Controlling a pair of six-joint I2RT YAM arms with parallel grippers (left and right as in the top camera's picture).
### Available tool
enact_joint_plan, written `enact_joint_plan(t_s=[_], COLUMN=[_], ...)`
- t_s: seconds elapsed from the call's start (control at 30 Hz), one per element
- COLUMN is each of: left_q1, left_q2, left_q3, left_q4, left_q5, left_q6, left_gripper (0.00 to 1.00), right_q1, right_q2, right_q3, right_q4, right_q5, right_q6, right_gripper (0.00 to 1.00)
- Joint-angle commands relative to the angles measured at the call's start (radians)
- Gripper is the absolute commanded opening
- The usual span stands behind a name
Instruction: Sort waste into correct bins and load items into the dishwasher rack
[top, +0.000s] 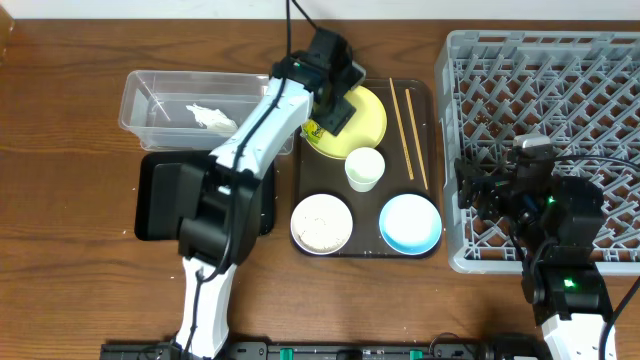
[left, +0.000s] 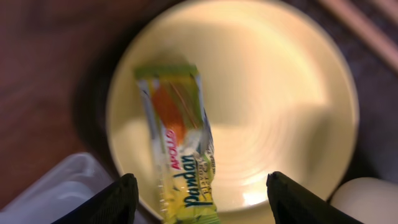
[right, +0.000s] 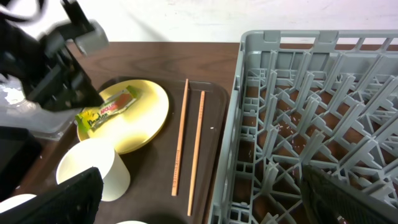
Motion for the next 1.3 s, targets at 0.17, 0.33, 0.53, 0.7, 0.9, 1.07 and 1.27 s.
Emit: enact_joint_plan(t_s=[0.17,0.33,0.53,0.7,0.9,1.07,1.27], left_q1=[0.005,0.008,0.018,0.028,0.032,0.031,0.03], left_q2=[0.024,0.084,0.136,0.149,0.15,0.163,0.175], left_q3=[0.014,0.014,0.014,0.014,0.0,-0.002,-0.002], left_q4=[0.006,0.007,0.037,0.048,0.054,0.041,0.028], left_q5=[-0.005,-0.006,-0.026,-0.043,-0.042,-0.022,-0.004], left_q6=[0.05,0.059,0.059,0.059,0.058,0.058,0.055], left_gripper=[0.71,0.72,0.79,0.82,0.82,0.72,0.47], right_q1=[-0.004,-0.004,-0.004,-0.004,-0.004,-0.004,-0.004], right_q2=[0.0,0.0,0.0,0.0,0.0,0.0,0.0], right_q3=[0.027,0.027,0.027,0.027,0.027,0.027,0.027], right_q4=[0.0,-0.003,-0.009,-0.014,-0.016,-0.016,-0.022], right_q5=[-0.008,-0.008,-0.008,-0.008,-0.008,-0.008,-0.008], right_q6=[0.013,0.013,0.013,0.013,0.013,0.013,0.013], right_gripper=[0.99,0.99,0.99,0.99,0.99,0.99,0.99])
